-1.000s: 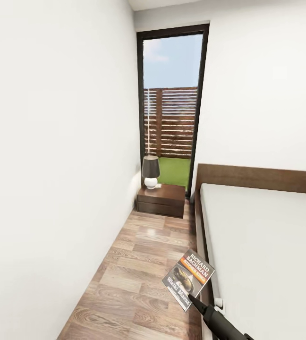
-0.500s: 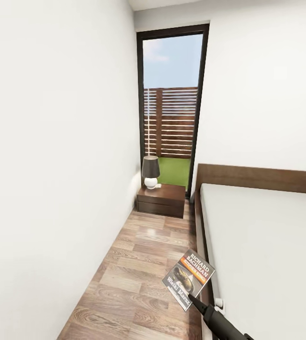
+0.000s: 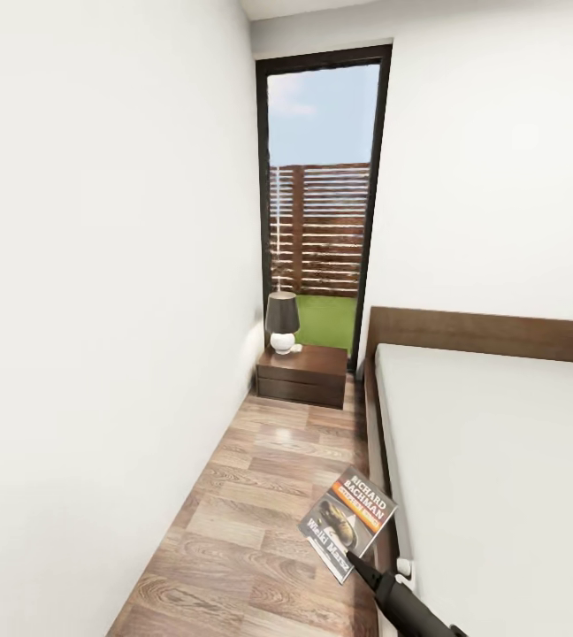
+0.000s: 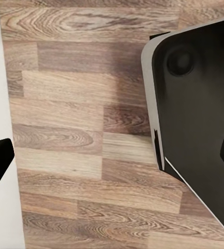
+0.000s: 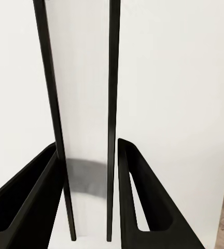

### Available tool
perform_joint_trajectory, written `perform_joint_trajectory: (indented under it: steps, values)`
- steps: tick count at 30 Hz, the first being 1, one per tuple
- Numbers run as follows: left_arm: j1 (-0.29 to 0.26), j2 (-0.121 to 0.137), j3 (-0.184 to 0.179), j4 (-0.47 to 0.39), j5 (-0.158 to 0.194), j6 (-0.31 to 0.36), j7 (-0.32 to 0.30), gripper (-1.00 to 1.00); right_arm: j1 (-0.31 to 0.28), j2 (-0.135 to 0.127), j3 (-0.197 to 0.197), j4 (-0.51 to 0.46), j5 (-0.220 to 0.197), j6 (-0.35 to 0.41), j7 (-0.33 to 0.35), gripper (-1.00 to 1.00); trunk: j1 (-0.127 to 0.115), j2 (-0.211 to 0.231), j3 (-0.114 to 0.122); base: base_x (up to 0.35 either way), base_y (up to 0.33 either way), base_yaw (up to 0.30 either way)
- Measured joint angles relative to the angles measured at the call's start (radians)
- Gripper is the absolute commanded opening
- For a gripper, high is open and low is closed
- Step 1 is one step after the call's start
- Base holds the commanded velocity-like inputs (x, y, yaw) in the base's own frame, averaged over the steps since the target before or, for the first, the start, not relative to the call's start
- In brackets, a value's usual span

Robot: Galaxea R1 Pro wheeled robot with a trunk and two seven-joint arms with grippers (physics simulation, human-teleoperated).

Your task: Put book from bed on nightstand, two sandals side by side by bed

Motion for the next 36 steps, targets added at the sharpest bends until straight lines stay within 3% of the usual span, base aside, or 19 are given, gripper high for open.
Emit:
perform_joint_trajectory:
  steps: [16, 25, 36]
  values:
    - [0.0, 0.0, 0.0, 0.0, 0.001, -0.001, 0.0, 1.0, 0.001, 0.007, 0.003, -0.001, 0.002, 0.0, 0.0, -1.0, 0.0, 0.0, 0.0, 0.0, 0.0, 0.0]
    - [0.0, -0.001, 0.0, 0.0, 0.001, 0.0, 0.0, 1.0, 0.002, 0.007, 0.031, -0.006, 0.001, -0.001, 0.0, -1.0, 0.0, 0.0, 0.0, 0.0, 0.0, 0.016]
    - [0.0, -0.001, 0.0, 0.0, 0.0, -0.001, 0.0, 1.0, 0.002, 0.007, 0.038, -0.006, -0.002, -0.001, 0.0, -1.0, 0.0, 0.0, 0.0, 0.0, 0.0, 0.008]
